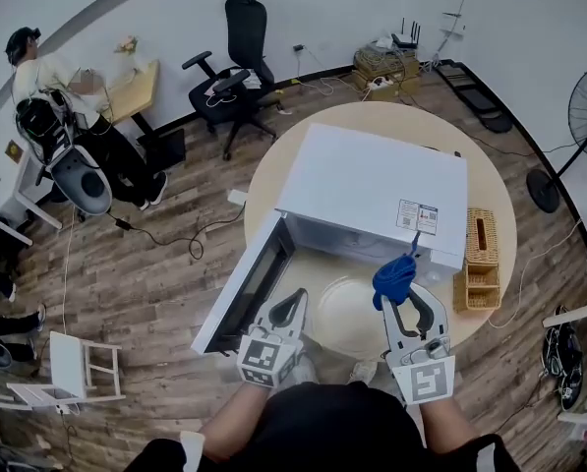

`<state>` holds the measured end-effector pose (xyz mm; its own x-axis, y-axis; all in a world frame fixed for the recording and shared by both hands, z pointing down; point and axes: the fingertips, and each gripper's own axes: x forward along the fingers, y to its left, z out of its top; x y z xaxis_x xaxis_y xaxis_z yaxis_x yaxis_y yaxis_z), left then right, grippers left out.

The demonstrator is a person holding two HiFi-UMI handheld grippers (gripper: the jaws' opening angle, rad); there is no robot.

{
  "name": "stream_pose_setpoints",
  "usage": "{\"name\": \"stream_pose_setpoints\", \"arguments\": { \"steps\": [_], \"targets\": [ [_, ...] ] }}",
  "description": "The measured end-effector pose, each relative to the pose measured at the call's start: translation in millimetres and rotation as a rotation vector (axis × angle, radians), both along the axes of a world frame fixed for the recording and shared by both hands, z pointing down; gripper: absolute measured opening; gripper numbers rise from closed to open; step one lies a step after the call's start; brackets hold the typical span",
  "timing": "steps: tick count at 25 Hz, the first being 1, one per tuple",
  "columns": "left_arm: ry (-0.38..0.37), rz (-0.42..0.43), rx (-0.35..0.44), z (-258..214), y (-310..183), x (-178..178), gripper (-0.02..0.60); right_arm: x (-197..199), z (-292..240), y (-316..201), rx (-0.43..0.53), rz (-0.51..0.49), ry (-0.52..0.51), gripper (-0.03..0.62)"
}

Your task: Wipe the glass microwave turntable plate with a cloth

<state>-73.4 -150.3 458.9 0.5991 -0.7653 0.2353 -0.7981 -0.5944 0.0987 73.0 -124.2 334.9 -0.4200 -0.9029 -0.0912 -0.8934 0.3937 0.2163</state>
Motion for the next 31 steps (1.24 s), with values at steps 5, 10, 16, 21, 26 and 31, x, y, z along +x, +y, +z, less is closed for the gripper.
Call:
{"name": "stream_pose_setpoints", "arguments": {
  "steps": [5,10,16,21,26,31],
  "targets": [
    [0.005,-0.011,0.024,-10.3,-1.2,-2.9,0.006,4.0,-5.7,-0.5,0.022,0.014,0.000,0.097],
    [0.003,-0.012,0.027,-11.6,-1.0,-2.5,0.006,3.0,-6.4,-0.8,0.025,0.014,0.006,0.092],
    [0.002,-0.011,0.014,-8.2,2.3,-1.5,0.006,2.2,-7.9,-0.5,0.034,0.014,-0.003,0.092],
    [-0.005,-0.001,-0.011,-1.0,5.2,-0.4,0.006,1.1,-7.0,-0.4,0.034,0.015,-0.001,0.092],
    [-0.009,0.007,-0.035,7.2,9.8,1.1,0.006,0.6,-4.9,1.2,0.029,0.013,0.007,0.092],
    [-0.013,0.013,-0.046,11.0,10.6,2.4,0.006,3.5,-2.2,0.1,0.019,0.020,0.018,0.092]
  ]
}}
